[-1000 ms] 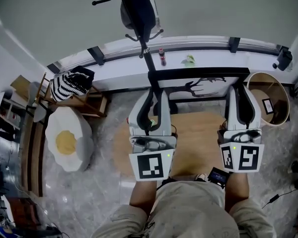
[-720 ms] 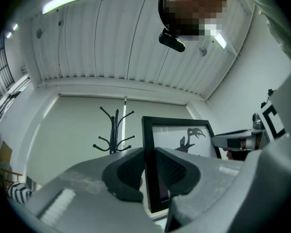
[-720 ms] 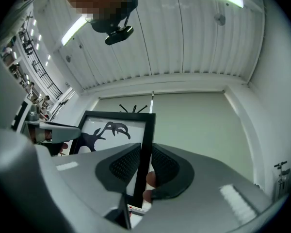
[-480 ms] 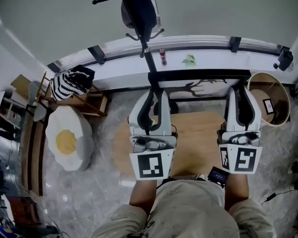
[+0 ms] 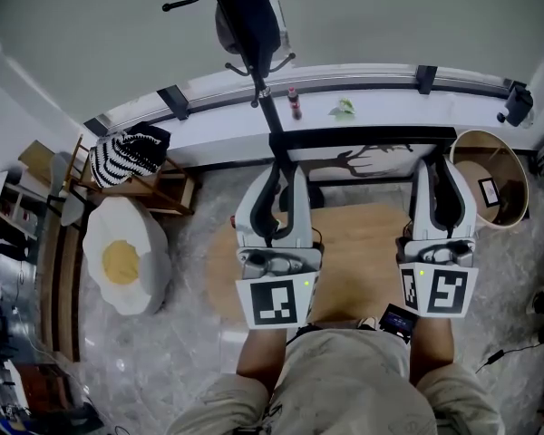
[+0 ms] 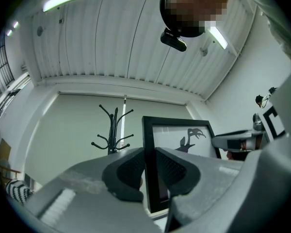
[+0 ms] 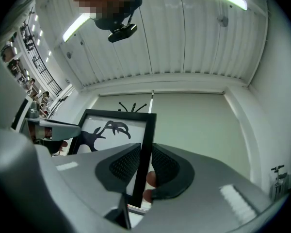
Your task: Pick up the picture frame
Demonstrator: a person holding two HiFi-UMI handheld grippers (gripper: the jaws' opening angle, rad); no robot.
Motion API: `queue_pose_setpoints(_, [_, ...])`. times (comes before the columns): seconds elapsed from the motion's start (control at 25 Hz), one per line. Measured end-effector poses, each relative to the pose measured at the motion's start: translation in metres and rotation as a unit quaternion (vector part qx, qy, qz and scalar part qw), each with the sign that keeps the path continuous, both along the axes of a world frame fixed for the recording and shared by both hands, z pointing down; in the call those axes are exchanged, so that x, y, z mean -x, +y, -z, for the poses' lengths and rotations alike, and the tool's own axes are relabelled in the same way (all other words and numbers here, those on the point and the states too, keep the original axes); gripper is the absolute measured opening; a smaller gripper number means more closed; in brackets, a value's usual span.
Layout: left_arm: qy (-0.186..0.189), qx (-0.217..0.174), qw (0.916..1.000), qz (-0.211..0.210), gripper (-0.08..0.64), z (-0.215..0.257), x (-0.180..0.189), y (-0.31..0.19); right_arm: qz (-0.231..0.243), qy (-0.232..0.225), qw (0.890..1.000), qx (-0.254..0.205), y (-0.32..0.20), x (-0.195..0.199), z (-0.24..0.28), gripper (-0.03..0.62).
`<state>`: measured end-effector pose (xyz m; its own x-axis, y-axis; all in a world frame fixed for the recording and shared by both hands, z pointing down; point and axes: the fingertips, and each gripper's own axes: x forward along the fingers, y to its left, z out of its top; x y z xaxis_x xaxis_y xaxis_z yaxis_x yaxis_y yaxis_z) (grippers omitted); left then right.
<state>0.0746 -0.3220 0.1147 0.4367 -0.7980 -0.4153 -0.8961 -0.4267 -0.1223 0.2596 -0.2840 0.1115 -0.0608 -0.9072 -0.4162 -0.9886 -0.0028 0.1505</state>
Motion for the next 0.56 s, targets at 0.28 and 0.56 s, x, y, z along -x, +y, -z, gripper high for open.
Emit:
queue_pose_setpoints(0.28, [0.001, 0.002, 1.0000, -0.003, 0.080, -0.0001, 0.0000, -0.0006, -0.003, 0.002, 1.000, 0.002, 0.0003, 0.0002, -0.0002, 0.074])
queue_pose_setpoints(0.56, [0.000, 0.003, 1.0000, -0.006, 0.080, -0.0005, -0.0003, -0.0013, -0.005, 0.001, 1.000, 0.002, 0.0000, 0.0001, -0.0008, 0.074])
